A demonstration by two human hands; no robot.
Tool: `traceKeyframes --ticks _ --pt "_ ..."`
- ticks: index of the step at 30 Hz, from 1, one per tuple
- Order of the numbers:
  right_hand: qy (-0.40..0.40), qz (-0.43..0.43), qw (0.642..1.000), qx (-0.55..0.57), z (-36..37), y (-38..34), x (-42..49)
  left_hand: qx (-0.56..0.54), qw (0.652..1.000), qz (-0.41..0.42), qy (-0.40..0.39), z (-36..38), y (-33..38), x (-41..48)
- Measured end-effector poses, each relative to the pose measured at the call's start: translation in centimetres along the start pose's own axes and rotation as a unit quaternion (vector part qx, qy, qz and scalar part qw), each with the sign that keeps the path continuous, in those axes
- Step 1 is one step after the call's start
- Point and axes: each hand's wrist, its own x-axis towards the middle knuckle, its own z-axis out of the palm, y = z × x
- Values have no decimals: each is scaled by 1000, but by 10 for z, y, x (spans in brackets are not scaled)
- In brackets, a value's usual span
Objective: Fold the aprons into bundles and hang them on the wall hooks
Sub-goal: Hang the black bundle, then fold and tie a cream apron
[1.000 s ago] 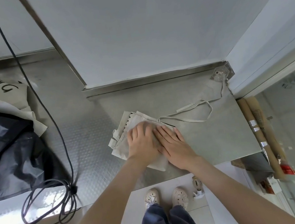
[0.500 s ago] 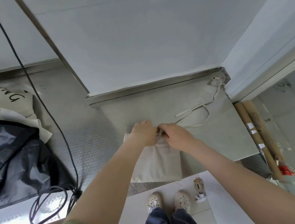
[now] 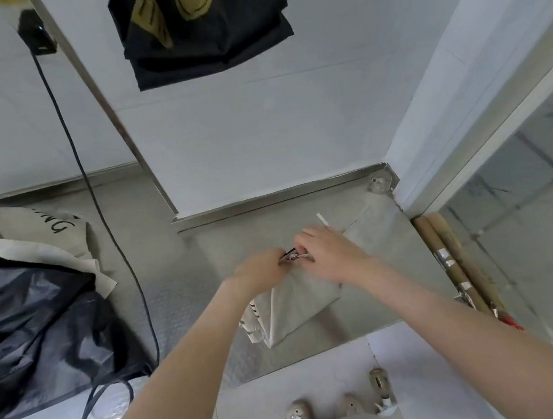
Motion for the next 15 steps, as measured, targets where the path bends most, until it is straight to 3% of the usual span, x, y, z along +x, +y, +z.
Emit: traceKeyframes --ticks 10,15 --pt "17 99 989 105 -60 -14 -13 70 994 4 79 -37 33 -35" --pt "30 79 990 116 -85 -24 -24 -40 988 -17 149 -51 38 -44"
